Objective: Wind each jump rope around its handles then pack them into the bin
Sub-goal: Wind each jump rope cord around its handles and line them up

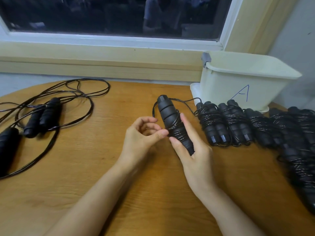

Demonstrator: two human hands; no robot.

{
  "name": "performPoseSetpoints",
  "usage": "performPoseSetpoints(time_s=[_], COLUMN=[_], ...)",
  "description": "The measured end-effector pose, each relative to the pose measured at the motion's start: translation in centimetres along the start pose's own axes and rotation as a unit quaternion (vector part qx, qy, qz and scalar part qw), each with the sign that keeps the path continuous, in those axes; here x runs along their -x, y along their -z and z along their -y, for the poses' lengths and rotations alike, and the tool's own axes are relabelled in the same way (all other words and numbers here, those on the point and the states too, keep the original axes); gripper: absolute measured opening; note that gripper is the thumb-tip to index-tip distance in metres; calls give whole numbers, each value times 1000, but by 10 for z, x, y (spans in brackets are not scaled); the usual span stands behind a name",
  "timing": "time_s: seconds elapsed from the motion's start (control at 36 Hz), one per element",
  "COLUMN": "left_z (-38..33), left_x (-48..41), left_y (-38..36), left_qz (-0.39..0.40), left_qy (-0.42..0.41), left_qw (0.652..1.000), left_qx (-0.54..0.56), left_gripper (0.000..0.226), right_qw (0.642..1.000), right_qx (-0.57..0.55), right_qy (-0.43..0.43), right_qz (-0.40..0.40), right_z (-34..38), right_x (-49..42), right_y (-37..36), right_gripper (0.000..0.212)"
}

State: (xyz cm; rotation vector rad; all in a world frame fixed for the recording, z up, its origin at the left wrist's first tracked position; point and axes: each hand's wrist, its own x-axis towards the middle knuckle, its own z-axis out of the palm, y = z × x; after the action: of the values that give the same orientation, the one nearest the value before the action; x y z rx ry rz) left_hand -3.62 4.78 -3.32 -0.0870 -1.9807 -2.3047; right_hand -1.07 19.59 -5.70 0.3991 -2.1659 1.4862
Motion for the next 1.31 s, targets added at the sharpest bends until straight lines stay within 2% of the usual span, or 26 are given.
performPoseSetpoints(time_s=[0.11,0.22,0.33,0.42,0.56,0.64,0.78,0.89,1.03,1.14,1.25,1.31], left_z=[3,1,-2,-1,3,8,8,3,1,-3,0,1], left_x=[-2,1,2,1,-1,-2,-4,-3,-2,0,-1,-1], left_y=[2,2,2,1,2,4,8,8,6,5,6,5], left_qz=[16,63,71,39,-28,-27,-3,39,64,26,-34,-44], left_qy=[-18,-10,27,41,34,36,39,22,8,-12,-26,-31], left_qw=[999,997,997,998,995,993,994,991,992,996,995,995], left_qx=[-44,-46,-10,-23,-89,-112,-105,-127,-111,-90,-88,-90], left_gripper=[71,51,47,47,57,66,79,59,53,47,55,52], right_qw=[995,989,985,985,997,998,998,997,999,1000,1000,999], right_qx=[-75,-113,-129,-109,-10,2,3,-27,-22,9,-8,-14], right_qy=[-53,-78,-92,-100,-57,-28,-28,-39,-29,-3,-6,-11], right_qz=[34,54,74,85,45,60,62,55,38,10,27,28], right_z=[4,4,1,-2,-6,-9,-11,-11,-13,-13,-13,-12], right_x=[3,4,2,0,-3,0,0,-5,-7,-7,-8,-7], right_y=[-1,-1,-1,-2,1,0,-1,3,5,3,4,5], right_gripper=[57,55,55,55,51,50,48,48,47,45,45,47])
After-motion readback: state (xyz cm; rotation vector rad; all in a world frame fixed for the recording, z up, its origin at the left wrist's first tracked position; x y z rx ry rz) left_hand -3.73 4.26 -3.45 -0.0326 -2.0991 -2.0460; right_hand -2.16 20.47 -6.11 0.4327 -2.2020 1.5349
